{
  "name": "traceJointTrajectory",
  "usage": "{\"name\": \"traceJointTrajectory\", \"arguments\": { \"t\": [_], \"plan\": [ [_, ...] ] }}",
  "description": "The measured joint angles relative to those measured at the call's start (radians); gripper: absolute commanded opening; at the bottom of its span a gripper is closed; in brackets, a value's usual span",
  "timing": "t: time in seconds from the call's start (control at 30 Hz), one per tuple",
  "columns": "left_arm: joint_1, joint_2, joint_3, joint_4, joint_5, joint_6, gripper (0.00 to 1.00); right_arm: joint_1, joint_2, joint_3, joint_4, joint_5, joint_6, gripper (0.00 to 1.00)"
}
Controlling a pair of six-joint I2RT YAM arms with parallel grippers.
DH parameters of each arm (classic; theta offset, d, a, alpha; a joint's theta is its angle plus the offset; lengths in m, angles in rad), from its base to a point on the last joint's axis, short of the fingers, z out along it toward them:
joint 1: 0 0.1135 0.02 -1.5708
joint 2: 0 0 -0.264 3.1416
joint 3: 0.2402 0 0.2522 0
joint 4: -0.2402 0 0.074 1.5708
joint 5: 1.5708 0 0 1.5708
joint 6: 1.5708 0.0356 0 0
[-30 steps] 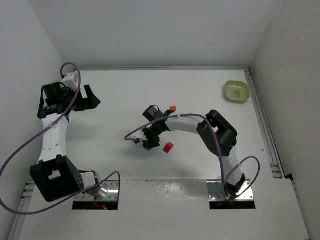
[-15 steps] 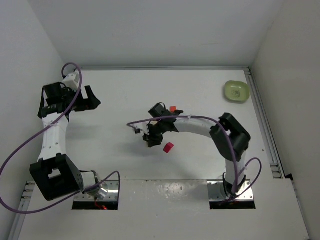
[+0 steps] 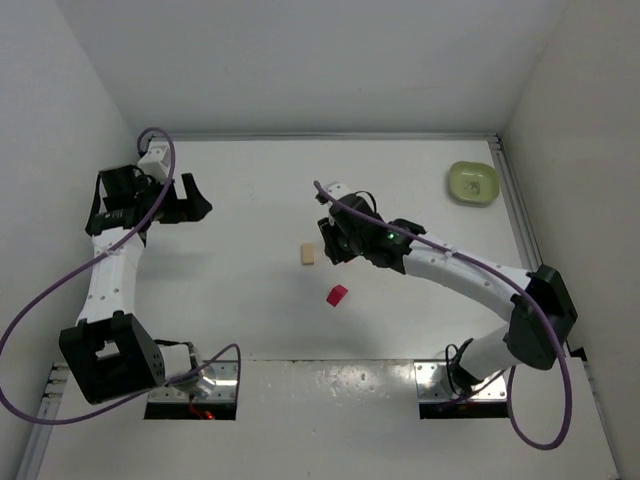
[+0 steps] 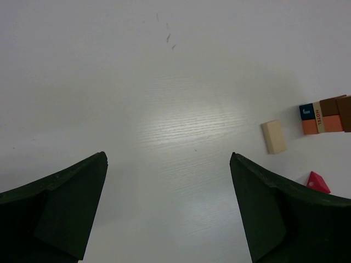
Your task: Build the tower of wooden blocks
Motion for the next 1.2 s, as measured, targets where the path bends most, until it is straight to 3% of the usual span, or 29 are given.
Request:
{"name": "traceJointTrajectory", "arguments": {
  "t": [0.17,0.4,0.67,1.2],
  "plan": [
    [-0.018,0.000,0.000,0.005,-0.003,-0.025,0.99,-0.027,0.028,0.041,-0.160,0.142,0.210,0.00],
    [-0.062,0.003,0.002,0.016,-0.010,-0.039,0.99,-0.082,0.085,0.157,-0.251,0.238,0.344,0.00],
    [-0.083,0.005,0.003,0.016,-0.034,-0.052,0.99,-0.137,0.143,0.158,-0.266,0.270,0.370,0.00],
    [-0.108,0.044,0.037,0.016,-0.056,-0.058,0.99,-0.131,0.163,0.158,-0.188,0.240,0.346,0.00]
  ]
}}
